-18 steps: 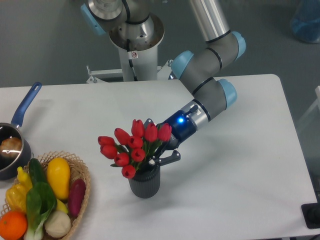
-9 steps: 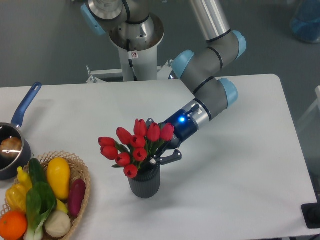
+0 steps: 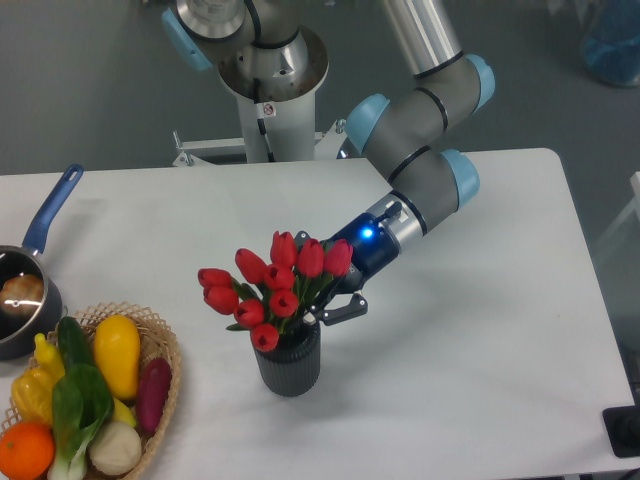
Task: Pick up the flowers from the vase
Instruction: 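Lift the gripped tulip bouquet up out of the grey vase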
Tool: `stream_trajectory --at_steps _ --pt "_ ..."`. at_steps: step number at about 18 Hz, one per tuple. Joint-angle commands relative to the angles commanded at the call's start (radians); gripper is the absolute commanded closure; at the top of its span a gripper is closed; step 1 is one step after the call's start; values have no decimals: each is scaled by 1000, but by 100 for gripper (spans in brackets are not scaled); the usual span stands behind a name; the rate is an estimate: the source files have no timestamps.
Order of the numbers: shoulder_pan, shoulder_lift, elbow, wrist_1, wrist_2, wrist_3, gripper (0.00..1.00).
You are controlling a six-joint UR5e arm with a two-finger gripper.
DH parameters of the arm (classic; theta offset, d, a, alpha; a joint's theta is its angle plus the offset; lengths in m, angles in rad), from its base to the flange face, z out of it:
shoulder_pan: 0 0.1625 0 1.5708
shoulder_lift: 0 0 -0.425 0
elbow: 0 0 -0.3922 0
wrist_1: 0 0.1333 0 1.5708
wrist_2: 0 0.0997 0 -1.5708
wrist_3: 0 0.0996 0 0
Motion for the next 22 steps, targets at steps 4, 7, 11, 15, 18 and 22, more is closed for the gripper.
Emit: stream_trajectory --at_steps 4,7,11,15,18,22 --pt "3 20 21 0 -31 -54 53" --pt "3 34 22 -2 -51 -69 53" --pt "6 55 23 -2 -77 -103 53" --pt "14 75 25 -2 -80 -137 53" --pt "17 80 29 -2 -97 -156 53" --pt "22 86 46 -3 -106 -193 53"
